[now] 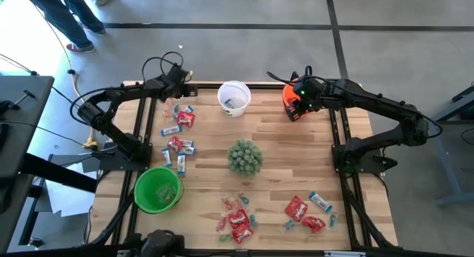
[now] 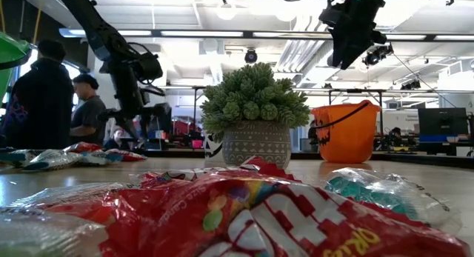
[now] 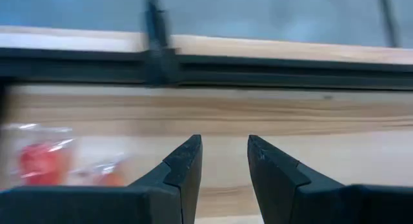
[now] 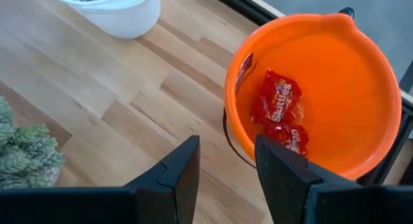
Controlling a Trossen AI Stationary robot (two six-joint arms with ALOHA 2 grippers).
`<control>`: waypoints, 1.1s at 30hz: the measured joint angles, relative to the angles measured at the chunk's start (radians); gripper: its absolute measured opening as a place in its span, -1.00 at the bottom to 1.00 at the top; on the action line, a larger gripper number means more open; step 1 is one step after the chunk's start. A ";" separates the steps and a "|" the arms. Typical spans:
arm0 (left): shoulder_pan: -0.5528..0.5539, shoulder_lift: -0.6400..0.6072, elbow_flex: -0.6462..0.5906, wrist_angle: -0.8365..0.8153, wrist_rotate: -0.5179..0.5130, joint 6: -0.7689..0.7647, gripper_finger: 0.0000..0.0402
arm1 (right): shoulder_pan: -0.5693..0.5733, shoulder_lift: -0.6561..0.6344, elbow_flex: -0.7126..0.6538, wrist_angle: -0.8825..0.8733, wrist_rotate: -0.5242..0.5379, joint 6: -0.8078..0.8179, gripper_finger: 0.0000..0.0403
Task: Sort candy
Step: Put the orange gummy into the green bucket
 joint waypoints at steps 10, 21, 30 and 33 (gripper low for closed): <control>0.028 0.000 0.005 -0.073 -0.079 0.144 -0.44 | 0.000 0.000 0.000 -0.001 0.000 0.008 -0.28; 0.046 0.038 0.234 -0.286 -0.081 0.387 -0.44 | 0.000 0.000 0.000 -0.001 -0.017 0.035 -0.28; 0.102 0.289 0.417 -0.644 -0.075 0.429 -0.44 | 0.000 0.000 0.000 -0.003 -0.026 0.058 -0.28; 0.108 0.355 0.434 -0.677 -0.051 0.428 -0.44 | 0.000 0.000 0.000 -0.005 -0.032 0.058 -0.28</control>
